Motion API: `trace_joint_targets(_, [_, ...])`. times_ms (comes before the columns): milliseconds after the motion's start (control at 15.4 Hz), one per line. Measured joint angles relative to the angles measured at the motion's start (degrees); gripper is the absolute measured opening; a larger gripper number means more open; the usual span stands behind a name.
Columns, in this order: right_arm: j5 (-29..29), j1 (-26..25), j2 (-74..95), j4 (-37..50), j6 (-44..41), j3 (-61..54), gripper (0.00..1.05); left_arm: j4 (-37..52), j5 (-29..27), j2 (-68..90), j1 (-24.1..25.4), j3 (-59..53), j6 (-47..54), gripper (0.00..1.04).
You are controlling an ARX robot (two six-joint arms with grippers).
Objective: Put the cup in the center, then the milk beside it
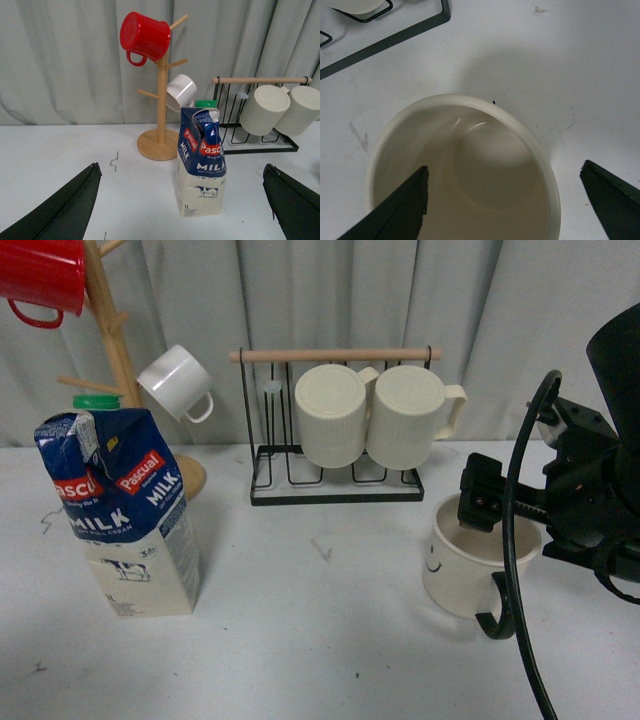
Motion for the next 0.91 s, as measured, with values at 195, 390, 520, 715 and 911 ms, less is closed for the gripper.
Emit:
trace_joint_targets(195, [0.39,-0.04,0.00,-0.20,0.15,0.00,0.63,0.00,0.00,0.00,0.00,0.00,0.00,0.98])
trace_joint_targets(390, [0.26,-0.83,-0.02,-0.76,0.15,-0.28,0.27,-0.02,0.00,0.00,0.00,0.00,0.00,0.98])
trace_joint_targets(520, [-0.33,-1.18,-0.85,-1.68,0.46,-0.87,0.06,-0.02,0.00,0.00,0.00,0.00,0.00,0.98])
trace_joint_targets(715, [-1.75,1.36,-6.38,-2.71,0.35,-3.17,0.03,0.00,-0.02,0.00,0.00,0.00,0.00,0.98])
trace_joint_targets(911, [0.11,6.08,-8.44,-5.62,0.61,0.22,0.03,0.00,0.00,0.00,0.00,0.00,0.00,0.98])
